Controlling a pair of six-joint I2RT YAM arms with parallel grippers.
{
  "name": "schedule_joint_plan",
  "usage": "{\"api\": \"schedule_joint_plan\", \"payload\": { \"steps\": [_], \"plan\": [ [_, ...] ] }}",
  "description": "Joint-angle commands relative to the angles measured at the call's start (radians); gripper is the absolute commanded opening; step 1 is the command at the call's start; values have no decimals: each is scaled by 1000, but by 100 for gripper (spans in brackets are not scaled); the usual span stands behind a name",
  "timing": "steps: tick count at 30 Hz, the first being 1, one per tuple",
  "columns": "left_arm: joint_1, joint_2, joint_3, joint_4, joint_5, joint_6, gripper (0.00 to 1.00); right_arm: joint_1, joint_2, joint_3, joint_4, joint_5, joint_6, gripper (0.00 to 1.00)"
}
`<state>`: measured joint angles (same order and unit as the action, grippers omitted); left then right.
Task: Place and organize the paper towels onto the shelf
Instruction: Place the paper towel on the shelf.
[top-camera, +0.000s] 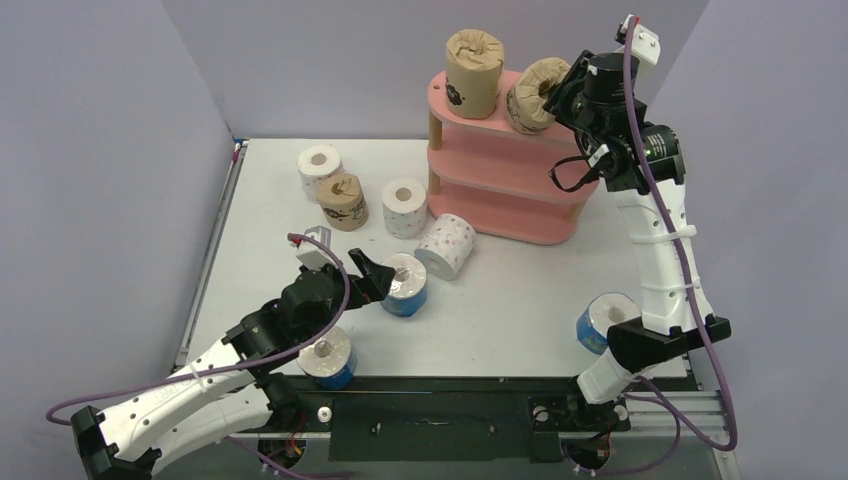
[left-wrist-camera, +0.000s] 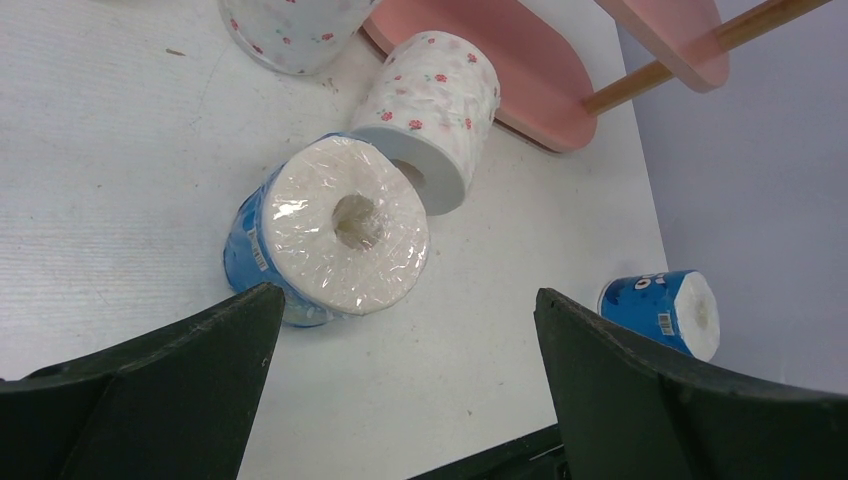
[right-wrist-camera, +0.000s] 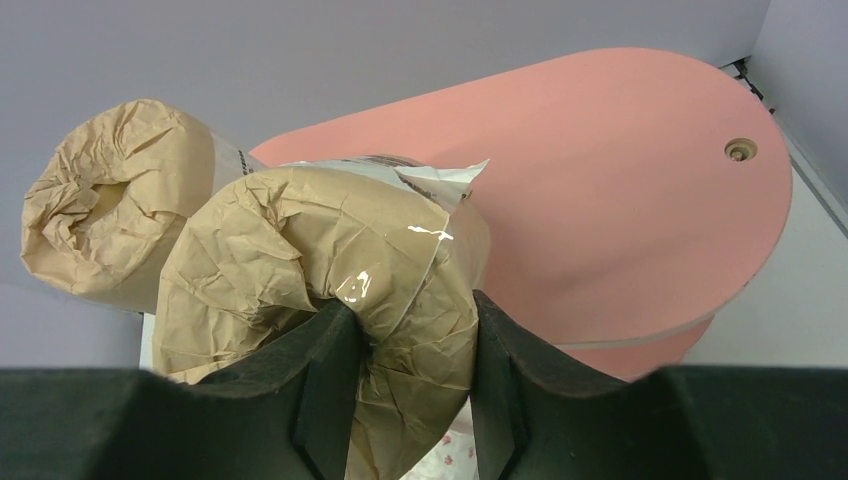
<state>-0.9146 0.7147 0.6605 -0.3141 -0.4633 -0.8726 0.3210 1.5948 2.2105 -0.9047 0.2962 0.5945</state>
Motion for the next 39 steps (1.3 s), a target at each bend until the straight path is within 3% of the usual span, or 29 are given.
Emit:
{"api": "schedule_joint_plan", "payload": {
  "steps": [1, 11, 17, 30, 39],
  "plan": [
    [3, -16, 8, 13, -3, -8, 97, -8, 11, 32, 80, -11, 16, 36],
    [3, -12, 12, 12, -12, -8, 97, -24, 44, 62, 77, -30, 28, 39],
    [3, -6, 13, 16, -13, -8, 97, -29, 43, 59, 77, -38, 30, 49],
    [3, 9, 16, 19, -10, -8, 96, -45, 45, 64, 79, -60, 34, 56],
    [3, 10, 21, 18, -4, -6, 96, -52, -26, 0, 155, -100, 33, 68]
  ]
}}
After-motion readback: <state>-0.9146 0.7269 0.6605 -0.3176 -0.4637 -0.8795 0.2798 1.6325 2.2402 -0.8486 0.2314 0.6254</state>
